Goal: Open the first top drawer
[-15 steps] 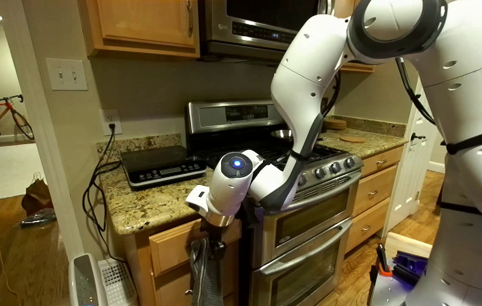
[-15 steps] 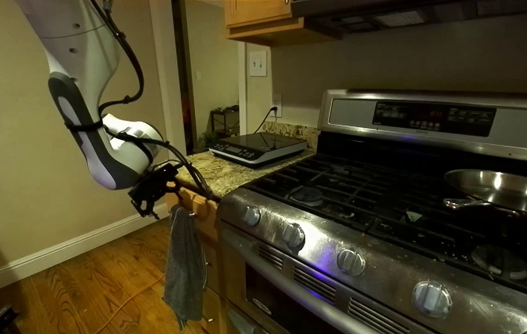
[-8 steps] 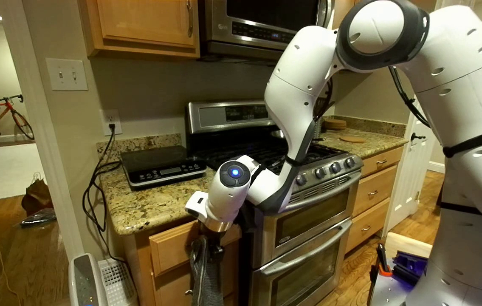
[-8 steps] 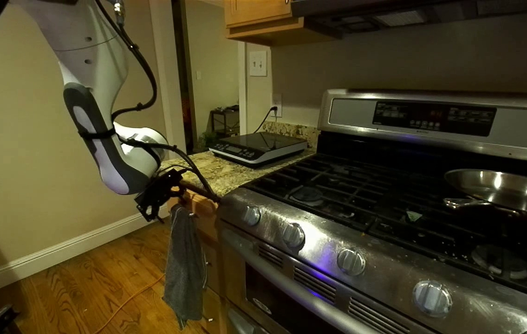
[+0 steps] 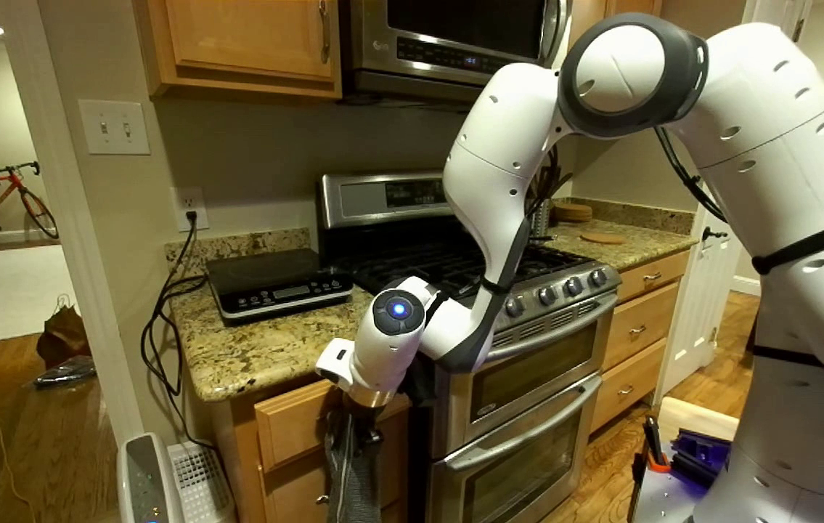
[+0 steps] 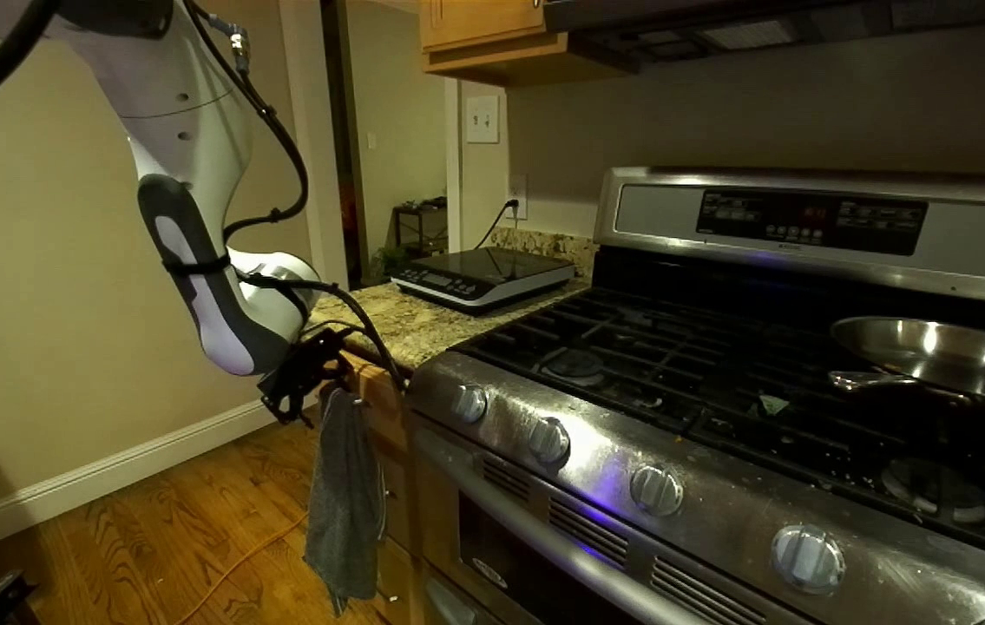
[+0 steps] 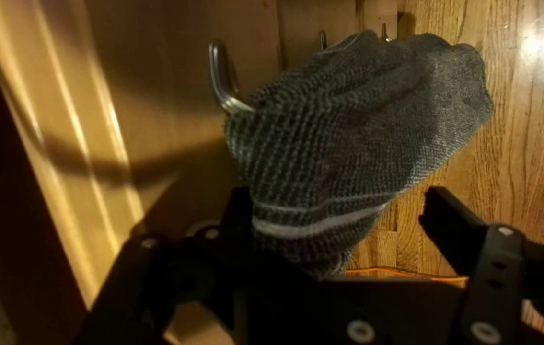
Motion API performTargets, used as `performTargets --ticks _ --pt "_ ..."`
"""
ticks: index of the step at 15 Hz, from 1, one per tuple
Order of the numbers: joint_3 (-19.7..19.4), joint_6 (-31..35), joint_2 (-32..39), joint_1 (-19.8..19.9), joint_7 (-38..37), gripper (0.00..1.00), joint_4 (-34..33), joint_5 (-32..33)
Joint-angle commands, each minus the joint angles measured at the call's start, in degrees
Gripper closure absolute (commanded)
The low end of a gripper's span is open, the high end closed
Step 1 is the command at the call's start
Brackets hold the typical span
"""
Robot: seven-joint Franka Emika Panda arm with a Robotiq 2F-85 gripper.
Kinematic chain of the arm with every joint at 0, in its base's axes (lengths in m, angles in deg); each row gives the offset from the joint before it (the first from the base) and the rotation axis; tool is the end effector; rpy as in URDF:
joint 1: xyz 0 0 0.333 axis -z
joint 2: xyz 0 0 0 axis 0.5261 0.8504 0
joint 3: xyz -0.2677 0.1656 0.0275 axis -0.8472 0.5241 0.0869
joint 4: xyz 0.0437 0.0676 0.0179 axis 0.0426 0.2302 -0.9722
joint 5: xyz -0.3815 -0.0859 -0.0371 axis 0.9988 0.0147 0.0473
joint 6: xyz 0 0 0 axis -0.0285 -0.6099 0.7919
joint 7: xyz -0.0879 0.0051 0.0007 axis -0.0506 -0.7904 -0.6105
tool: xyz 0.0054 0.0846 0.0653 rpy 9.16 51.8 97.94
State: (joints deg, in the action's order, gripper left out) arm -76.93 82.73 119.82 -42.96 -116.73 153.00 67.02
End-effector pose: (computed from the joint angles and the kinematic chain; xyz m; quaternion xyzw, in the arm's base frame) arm 0.5169 0.1713 0.1231 0.8096 0.5329 0.1640 0.1833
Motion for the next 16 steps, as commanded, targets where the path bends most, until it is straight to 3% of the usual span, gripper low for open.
performTargets --ticks 1,9,13,16 --pt "-0.81 -0.01 0.63 -0.13 -3.85 0.40 -1.39 3.89" --pt "0.05 1.50 -1.32 0.43 -4.58 0.92 1.63 5.72" --pt "0.92 2.13 -2.19 -0.24 -5.02 0.90 3.52 9.11" --pt "2.04 2.75 -5.35 -0.54 -6.83 0.90 6.57 15.42"
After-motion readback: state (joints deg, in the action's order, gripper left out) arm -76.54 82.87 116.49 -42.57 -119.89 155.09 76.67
